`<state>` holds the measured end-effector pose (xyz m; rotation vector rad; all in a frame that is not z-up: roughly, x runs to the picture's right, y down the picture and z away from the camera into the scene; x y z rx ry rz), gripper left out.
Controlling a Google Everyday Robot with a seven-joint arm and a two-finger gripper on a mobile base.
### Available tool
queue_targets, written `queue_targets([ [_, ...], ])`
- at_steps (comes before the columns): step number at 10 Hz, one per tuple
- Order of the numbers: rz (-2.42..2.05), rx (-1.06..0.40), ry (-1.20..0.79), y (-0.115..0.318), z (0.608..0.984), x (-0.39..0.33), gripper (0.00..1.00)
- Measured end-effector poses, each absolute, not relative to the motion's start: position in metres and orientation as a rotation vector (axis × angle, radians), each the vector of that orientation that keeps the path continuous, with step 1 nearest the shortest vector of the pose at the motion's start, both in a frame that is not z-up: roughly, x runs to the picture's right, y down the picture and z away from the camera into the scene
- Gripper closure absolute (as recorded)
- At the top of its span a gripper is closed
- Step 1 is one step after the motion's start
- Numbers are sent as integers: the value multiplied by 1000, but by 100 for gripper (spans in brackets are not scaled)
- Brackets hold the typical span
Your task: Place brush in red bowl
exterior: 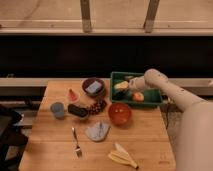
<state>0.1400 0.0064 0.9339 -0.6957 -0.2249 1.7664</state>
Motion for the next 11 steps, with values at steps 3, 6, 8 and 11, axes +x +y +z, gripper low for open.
queue_targets([
  [3,1793,-761,-217,21,930,129,22],
  [6,1849,-821,-225,32,936,124,22],
  [8,1893,-856,-268,30,941,120,22],
  [11,1902,-888,-299,29,944,112,22],
])
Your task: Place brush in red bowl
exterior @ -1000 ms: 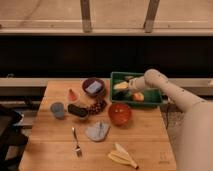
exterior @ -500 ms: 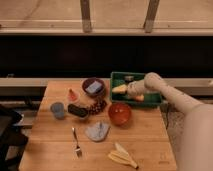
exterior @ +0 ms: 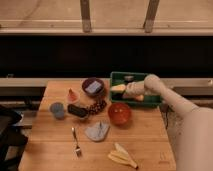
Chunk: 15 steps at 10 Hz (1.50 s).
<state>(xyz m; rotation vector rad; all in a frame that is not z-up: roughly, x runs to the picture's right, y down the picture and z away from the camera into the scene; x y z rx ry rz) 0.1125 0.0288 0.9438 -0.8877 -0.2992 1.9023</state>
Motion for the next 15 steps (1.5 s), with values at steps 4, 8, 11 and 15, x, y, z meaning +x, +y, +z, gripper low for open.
queue_targets([
  [4,1891,-904,-304,29,945,107,27],
  [8,1888,-910,-299,32,946,106,67],
  [11,1830,-859,-320,13,946,91,96],
  [15,1755,-729,-323,-25,934,108,100],
])
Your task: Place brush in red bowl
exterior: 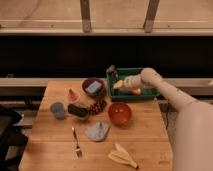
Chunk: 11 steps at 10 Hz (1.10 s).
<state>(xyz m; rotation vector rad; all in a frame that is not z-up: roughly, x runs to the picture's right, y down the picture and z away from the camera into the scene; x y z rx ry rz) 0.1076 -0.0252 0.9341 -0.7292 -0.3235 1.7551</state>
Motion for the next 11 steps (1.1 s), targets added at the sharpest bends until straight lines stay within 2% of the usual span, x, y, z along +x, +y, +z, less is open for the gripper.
queue_targets([
  [6,1693,-566,-281,-65,917,143,100],
  [11,1698,-457,-252,-80,895,182,100],
])
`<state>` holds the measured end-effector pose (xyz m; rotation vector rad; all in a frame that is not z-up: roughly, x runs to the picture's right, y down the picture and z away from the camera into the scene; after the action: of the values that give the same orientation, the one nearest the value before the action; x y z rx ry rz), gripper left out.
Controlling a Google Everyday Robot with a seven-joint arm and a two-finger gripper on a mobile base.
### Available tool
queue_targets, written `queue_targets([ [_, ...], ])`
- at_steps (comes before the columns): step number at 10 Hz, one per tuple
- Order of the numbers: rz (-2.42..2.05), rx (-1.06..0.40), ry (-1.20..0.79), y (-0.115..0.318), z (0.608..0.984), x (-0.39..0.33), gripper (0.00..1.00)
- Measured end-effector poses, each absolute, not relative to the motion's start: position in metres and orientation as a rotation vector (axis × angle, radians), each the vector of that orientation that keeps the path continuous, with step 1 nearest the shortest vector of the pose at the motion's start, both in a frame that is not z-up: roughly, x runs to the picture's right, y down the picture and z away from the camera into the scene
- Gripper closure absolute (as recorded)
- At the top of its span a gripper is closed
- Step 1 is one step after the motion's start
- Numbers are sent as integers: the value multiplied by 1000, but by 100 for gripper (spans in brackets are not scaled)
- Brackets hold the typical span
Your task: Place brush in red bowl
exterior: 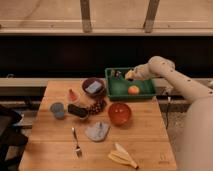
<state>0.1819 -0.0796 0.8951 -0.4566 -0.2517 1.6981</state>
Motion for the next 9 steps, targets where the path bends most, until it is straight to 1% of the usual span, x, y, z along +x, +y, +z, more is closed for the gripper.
queue_targets([
  [4,1706,-404,-257,-88,876,201,100],
  [9,1677,-448,-221,-86,851,206,100],
])
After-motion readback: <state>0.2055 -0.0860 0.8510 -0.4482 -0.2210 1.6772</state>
